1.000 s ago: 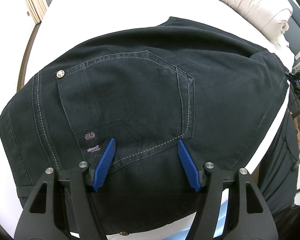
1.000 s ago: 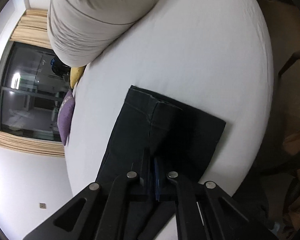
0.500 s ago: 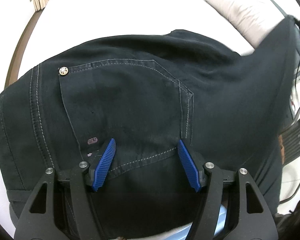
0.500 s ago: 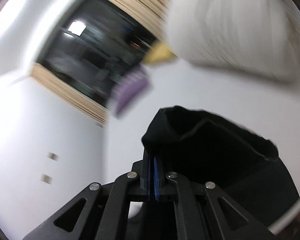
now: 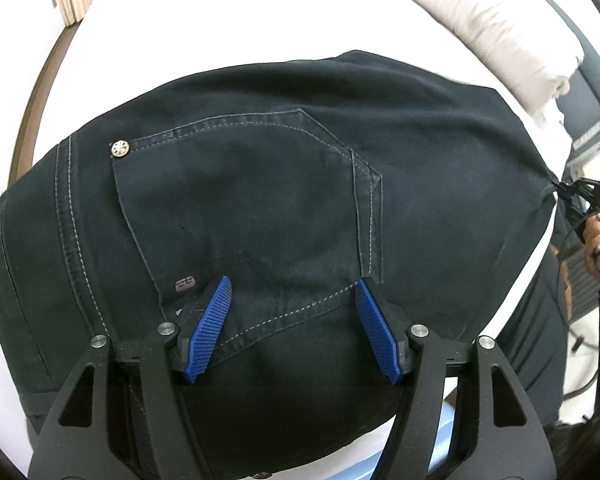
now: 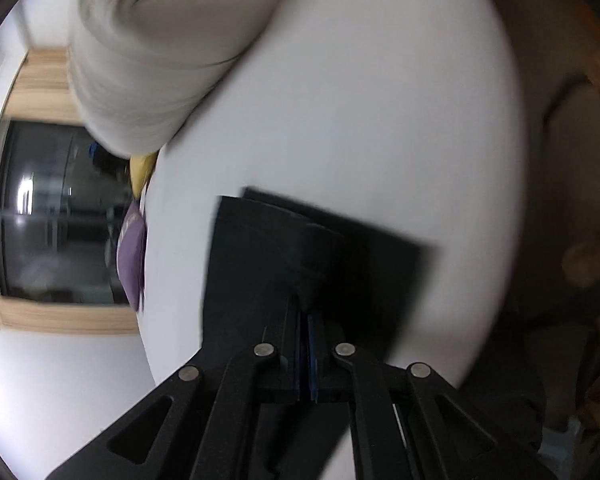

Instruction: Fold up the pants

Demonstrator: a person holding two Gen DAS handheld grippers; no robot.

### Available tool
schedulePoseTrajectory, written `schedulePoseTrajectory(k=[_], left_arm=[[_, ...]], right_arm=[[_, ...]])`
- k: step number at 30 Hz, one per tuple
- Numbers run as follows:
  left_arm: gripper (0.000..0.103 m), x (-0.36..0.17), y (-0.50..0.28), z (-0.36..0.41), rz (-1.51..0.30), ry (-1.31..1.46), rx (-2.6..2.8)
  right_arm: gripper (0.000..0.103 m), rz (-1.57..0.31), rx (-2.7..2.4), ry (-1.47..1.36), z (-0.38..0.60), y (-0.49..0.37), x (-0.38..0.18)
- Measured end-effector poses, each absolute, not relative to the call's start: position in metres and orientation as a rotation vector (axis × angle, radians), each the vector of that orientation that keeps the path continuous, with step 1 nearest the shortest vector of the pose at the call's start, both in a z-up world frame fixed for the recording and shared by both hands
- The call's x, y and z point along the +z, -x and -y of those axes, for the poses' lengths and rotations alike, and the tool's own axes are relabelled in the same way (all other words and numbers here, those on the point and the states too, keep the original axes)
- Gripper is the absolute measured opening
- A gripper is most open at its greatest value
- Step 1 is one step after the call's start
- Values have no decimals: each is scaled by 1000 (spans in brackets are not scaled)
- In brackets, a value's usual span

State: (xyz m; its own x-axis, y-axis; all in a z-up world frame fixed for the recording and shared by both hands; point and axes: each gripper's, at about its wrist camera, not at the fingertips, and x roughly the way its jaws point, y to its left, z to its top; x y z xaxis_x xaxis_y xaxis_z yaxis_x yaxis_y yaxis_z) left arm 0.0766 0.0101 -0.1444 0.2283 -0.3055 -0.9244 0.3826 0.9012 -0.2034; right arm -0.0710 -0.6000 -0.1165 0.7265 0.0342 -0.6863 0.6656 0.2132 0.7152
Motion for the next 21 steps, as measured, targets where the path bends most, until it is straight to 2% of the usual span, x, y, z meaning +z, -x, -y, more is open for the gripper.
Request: schedulePoseTrajectory(k=[7, 19, 20, 21], left_arm=[[63, -147, -72, 5, -1270, -165, -478], [63, -149, -69, 1, -1278, -206, -491], [63, -149, -68, 1, -1274, -201, -490], [63, -149, -66, 0, -1270, -196, -490]], right_arm=[[4, -618, -510, -1272, 600, 91, -112], [1, -692, -566, -1267, 598, 108, -127], [2, -691, -571, -1265, 597, 105, -123], [9, -694, -577, -1251, 597, 107, -120]])
